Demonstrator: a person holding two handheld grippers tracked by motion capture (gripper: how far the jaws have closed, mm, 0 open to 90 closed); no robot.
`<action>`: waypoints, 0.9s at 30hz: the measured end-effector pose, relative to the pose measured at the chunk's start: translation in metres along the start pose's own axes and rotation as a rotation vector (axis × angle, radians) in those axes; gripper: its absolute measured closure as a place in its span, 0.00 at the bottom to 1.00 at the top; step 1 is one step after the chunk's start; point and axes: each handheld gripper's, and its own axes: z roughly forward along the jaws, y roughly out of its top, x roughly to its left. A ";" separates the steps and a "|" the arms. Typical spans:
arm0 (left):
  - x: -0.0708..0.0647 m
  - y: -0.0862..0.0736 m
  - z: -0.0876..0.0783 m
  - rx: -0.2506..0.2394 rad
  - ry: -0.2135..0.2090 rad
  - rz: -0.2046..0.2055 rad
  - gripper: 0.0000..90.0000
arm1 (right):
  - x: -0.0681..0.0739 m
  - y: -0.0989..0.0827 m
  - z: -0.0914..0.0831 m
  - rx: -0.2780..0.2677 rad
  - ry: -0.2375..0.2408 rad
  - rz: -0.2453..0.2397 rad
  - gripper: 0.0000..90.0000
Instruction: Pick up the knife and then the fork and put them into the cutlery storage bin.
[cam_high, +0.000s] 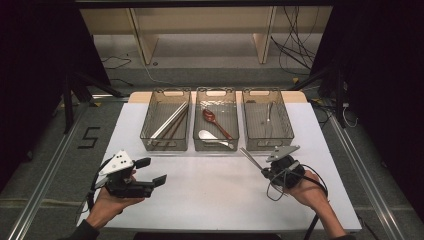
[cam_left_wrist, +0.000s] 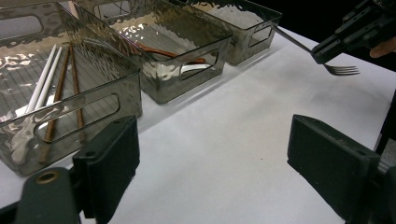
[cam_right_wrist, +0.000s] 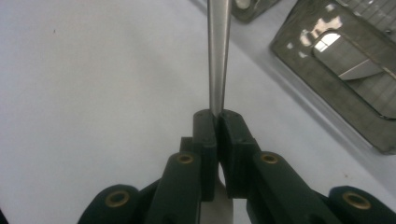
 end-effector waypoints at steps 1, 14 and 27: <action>0.000 0.000 0.000 -0.002 0.000 -0.002 0.18 | -0.001 0.000 -0.001 -0.008 -0.001 0.012 0.96; 0.000 0.000 0.000 -0.005 -0.002 -0.005 0.18 | -0.023 0.003 -0.005 -0.104 0.000 0.137 0.95; 0.000 0.001 0.001 -0.011 0.002 -0.009 0.18 | -0.046 0.014 -0.010 -0.143 -0.030 0.217 0.95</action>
